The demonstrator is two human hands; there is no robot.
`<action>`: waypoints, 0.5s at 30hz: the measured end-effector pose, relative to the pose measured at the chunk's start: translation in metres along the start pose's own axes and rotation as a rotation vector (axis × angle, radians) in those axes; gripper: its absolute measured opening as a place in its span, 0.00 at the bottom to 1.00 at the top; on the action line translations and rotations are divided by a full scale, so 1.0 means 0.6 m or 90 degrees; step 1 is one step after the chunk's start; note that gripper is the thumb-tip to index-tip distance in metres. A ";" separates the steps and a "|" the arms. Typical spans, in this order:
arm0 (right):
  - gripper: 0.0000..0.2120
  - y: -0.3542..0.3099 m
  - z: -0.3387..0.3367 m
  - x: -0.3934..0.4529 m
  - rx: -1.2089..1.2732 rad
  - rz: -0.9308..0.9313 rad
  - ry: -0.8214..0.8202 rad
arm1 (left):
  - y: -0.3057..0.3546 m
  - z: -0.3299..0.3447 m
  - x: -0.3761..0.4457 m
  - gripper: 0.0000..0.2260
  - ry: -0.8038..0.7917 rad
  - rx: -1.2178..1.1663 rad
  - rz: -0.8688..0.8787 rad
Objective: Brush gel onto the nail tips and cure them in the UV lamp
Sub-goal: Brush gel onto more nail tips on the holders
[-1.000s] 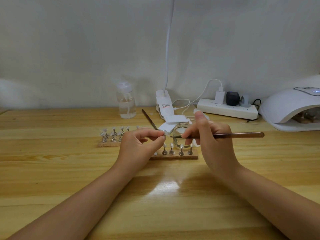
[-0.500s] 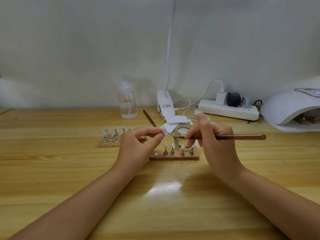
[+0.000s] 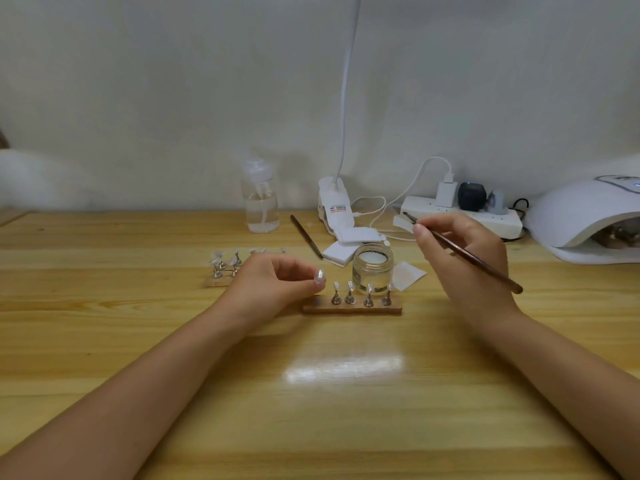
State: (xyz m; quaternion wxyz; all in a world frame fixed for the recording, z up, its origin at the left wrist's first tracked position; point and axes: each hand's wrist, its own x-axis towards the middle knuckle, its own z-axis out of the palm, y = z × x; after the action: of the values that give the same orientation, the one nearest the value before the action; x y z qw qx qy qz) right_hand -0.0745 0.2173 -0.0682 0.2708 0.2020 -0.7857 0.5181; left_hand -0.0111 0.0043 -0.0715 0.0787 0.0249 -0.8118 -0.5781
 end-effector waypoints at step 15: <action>0.14 0.037 -0.020 0.004 -0.423 -0.179 -0.277 | -0.003 -0.012 0.004 0.03 -0.063 0.089 -0.022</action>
State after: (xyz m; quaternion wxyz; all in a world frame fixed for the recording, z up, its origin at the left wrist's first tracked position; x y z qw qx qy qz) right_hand -0.0872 0.2369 -0.0784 0.2170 0.3132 -0.9139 0.1397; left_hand -0.0124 -0.0031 -0.0706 0.0268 0.0160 -0.8523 -0.5221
